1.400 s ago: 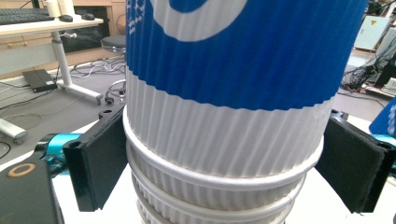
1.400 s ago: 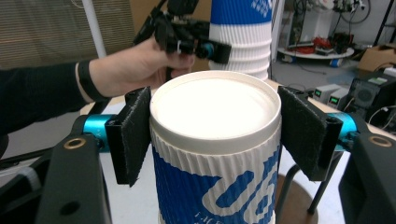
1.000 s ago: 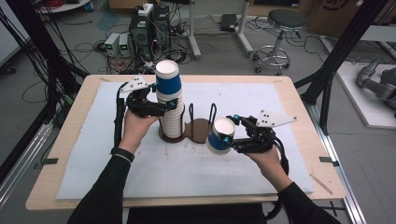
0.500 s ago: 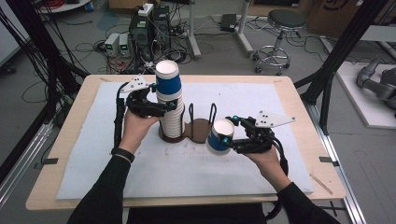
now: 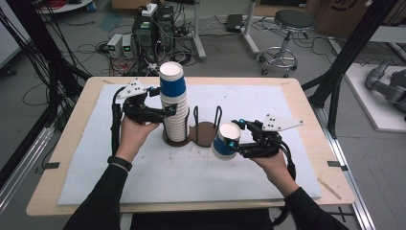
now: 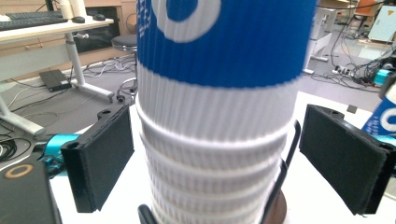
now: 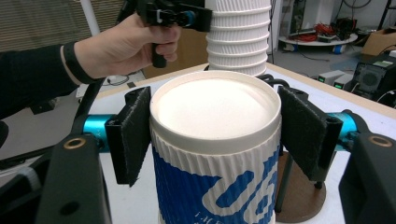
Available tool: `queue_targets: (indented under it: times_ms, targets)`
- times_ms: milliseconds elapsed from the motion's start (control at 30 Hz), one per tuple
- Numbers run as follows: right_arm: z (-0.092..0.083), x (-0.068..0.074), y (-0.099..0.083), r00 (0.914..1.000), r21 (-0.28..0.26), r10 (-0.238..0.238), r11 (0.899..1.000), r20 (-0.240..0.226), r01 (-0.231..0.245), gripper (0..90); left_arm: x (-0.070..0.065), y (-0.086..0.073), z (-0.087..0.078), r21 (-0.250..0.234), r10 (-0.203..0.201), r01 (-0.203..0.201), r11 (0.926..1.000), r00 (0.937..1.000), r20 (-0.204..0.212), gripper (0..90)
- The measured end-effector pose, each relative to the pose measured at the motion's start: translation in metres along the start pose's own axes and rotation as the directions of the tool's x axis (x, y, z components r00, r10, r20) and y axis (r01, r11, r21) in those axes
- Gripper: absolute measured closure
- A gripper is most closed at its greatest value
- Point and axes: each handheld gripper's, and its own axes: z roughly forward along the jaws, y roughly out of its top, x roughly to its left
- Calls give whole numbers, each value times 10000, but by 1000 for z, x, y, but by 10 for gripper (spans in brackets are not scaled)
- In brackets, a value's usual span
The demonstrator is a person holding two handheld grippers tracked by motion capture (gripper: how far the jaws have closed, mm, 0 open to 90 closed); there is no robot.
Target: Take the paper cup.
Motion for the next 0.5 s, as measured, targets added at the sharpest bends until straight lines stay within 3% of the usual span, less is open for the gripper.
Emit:
queue_targets:
  times_ms: [267, 500]
  targets:
    - [1, 0, -2, 10000, 87, -48, 10000, -5, 48, 306, -12, -16, -24, -132, 85, -86, 9999, 9999, -73, 100]
    - [-1, -1, -3, 10000, 87, -30, 10000, 1, 30, 306, -28, -33, -38, -149, 158, -154, 9998, 9996, 248, 101]
